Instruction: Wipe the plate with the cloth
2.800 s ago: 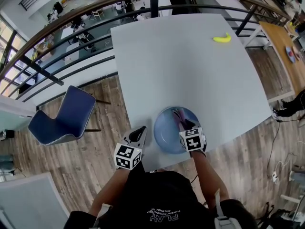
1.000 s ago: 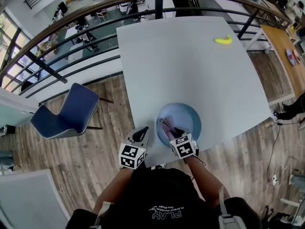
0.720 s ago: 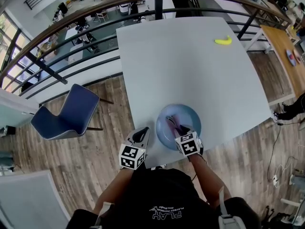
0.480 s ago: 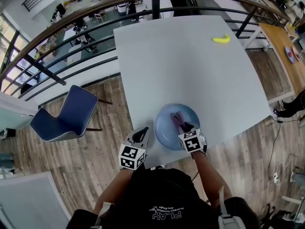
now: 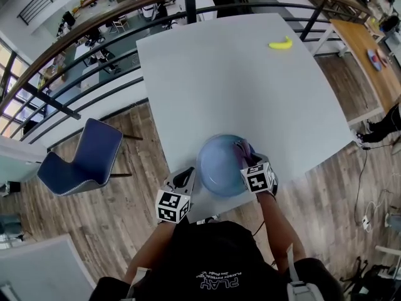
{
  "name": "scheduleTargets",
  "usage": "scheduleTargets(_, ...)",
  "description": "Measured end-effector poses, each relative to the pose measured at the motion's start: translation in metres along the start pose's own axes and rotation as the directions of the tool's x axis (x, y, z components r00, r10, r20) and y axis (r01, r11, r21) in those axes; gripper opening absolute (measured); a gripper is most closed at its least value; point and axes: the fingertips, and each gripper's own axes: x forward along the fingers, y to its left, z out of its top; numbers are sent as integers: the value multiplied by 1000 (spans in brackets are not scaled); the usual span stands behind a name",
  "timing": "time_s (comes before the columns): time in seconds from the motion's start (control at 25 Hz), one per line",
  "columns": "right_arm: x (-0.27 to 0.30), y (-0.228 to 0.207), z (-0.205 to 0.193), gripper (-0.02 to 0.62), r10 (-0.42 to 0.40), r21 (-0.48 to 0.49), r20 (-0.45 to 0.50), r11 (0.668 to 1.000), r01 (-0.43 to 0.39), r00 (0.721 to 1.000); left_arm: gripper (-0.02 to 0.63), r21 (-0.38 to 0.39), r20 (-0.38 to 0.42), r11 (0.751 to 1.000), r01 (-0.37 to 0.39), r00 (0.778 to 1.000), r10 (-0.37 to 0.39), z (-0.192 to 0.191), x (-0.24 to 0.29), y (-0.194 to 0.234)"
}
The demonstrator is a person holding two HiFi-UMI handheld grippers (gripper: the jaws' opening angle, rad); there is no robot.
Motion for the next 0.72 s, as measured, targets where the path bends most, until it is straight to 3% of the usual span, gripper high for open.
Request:
scheduleTargets(0.4, -9, -2, 3, 104, -24, 10, 26, 1000, 24, 999, 14, 13, -13, 1000, 17, 1000, -17, -2, 3, -5)
scheduleTargets(0.72, -28, 34, 8, 104, 59, -12, 65, 998, -58, 996, 14, 56, -37, 998, 9, 999, -7, -14, -5, -11)
